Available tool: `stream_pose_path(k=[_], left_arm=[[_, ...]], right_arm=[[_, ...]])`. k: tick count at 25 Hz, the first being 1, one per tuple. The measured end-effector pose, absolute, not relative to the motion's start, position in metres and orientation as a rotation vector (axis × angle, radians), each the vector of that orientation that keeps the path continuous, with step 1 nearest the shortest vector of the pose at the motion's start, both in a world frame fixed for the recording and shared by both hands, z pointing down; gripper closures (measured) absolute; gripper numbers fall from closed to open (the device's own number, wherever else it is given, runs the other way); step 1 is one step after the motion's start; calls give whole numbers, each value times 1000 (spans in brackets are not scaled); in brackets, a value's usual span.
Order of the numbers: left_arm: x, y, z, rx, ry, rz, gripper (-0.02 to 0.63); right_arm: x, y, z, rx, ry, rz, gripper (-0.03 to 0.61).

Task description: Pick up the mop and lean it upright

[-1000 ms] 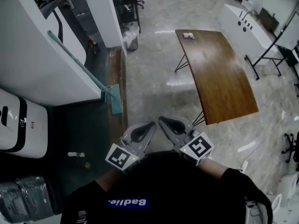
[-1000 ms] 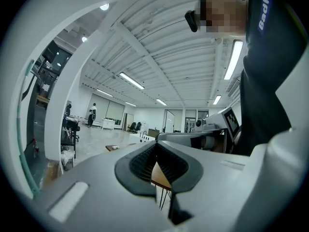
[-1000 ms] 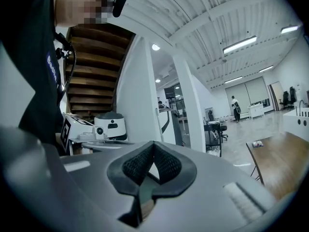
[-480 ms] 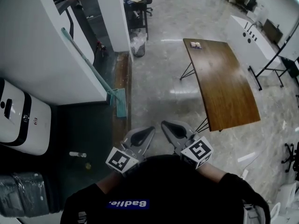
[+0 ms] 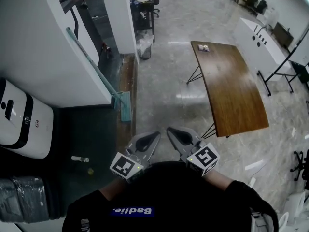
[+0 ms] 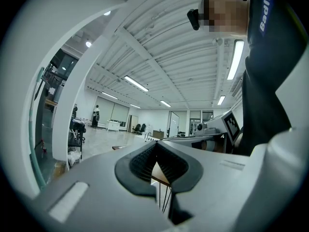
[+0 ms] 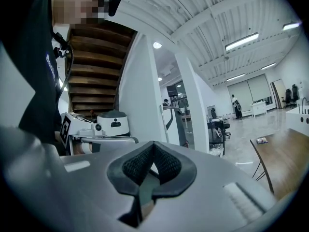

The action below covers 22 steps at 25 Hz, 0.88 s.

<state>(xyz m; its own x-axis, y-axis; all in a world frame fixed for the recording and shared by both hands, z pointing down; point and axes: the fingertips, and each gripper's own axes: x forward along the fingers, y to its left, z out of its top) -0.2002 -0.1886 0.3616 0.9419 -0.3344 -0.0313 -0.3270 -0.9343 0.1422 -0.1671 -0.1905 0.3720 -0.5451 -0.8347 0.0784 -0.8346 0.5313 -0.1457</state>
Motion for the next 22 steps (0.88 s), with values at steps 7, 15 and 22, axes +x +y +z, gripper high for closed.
stream_pose_path(k=[7,15,22], left_arm=[[-201,-187,362,2952,-514,-83,594],[-203,-187,364,2954,-536,-94,595],[-206,-185,359,2941,-540,-87,594]], right_arm=[[-170,-190,373,-1487,2755,-280,575],[-171,-190,373,-1467,2770,-273,575],[-176,-188,369,-1460,2771,-295,575]])
